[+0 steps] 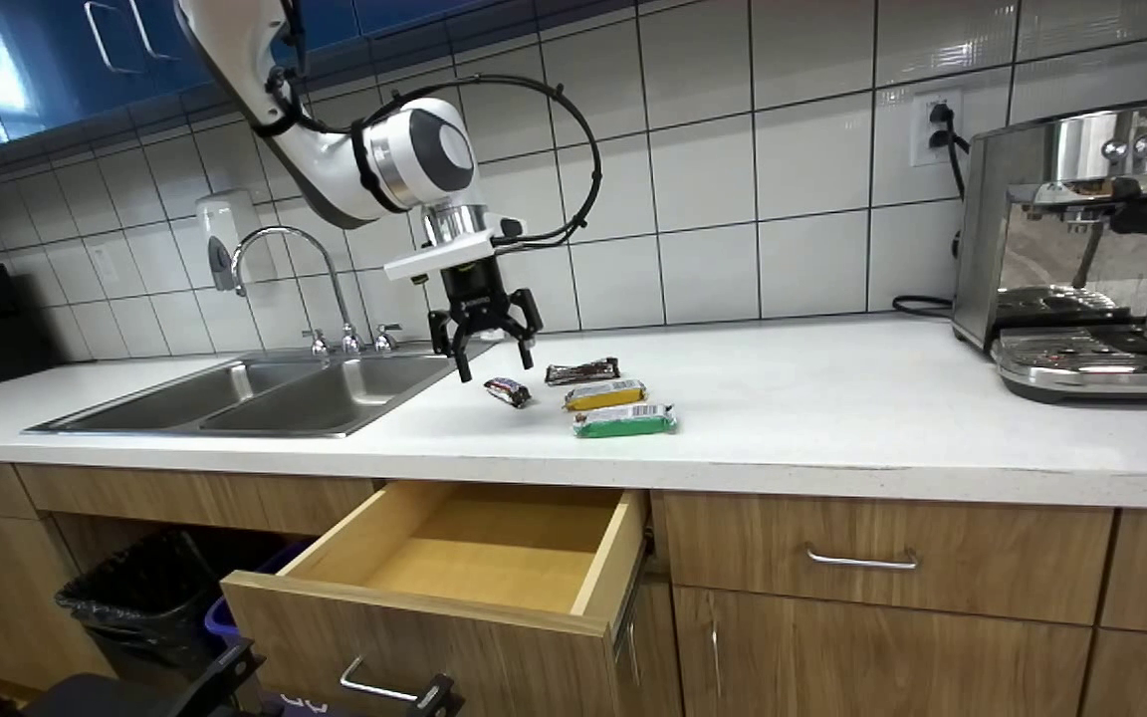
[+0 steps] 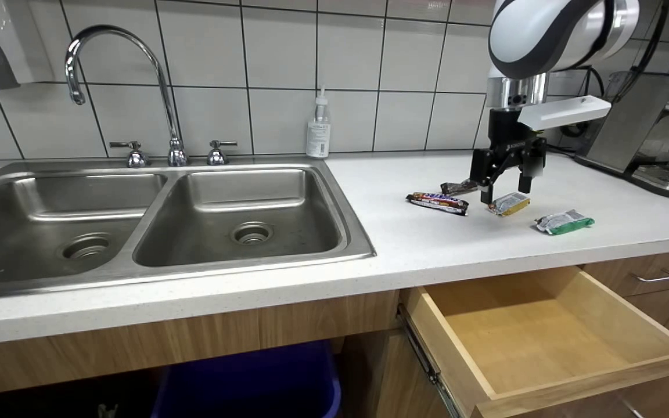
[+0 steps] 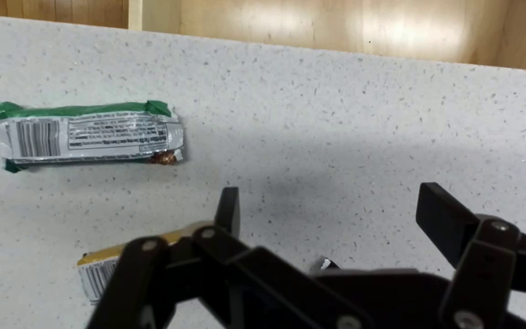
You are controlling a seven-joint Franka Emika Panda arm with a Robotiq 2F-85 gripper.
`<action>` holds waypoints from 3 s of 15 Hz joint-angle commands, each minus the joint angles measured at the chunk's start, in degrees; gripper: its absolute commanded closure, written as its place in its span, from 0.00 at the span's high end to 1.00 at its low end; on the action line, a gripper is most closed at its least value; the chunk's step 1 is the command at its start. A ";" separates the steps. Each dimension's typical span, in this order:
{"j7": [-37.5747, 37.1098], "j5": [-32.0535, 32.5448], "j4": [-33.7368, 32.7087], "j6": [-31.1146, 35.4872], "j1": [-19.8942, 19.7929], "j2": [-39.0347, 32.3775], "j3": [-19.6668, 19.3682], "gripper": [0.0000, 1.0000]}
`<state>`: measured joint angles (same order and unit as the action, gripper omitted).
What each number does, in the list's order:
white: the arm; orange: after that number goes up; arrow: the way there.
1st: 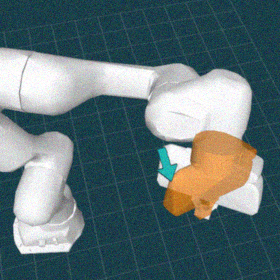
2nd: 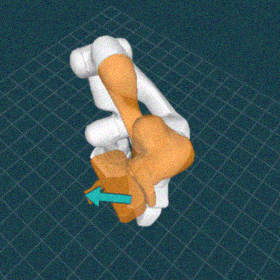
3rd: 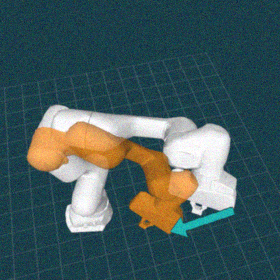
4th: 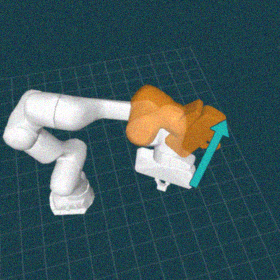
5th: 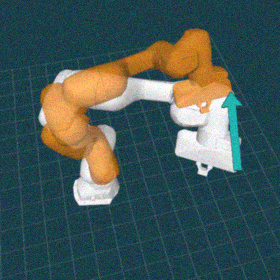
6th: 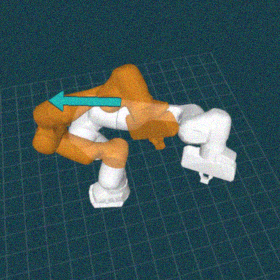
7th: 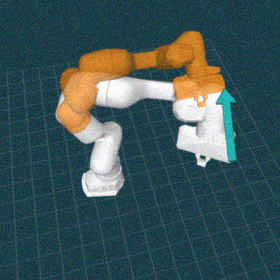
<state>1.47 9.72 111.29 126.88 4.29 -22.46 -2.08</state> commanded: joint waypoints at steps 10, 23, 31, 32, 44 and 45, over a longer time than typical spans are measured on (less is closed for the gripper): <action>10.93 2.27 -13.98 -8.42 -0.32 -9.47 2.81 1.00; 20.83 3.30 -28.58 -15.56 -0.47 -19.38 4.58 1.00; 25.38 3.12 -38.19 -20.76 -0.34 -25.69 5.61 1.00; 25.91 3.11 -39.43 -21.52 -0.28 -26.51 5.77 1.00; 29.69 2.67 -51.99 -28.68 0.22 -34.27 6.82 1.00; 29.85 2.65 -52.78 -29.16 0.24 -34.71 6.82 0.78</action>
<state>29.15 12.40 64.23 101.64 4.64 -54.40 4.12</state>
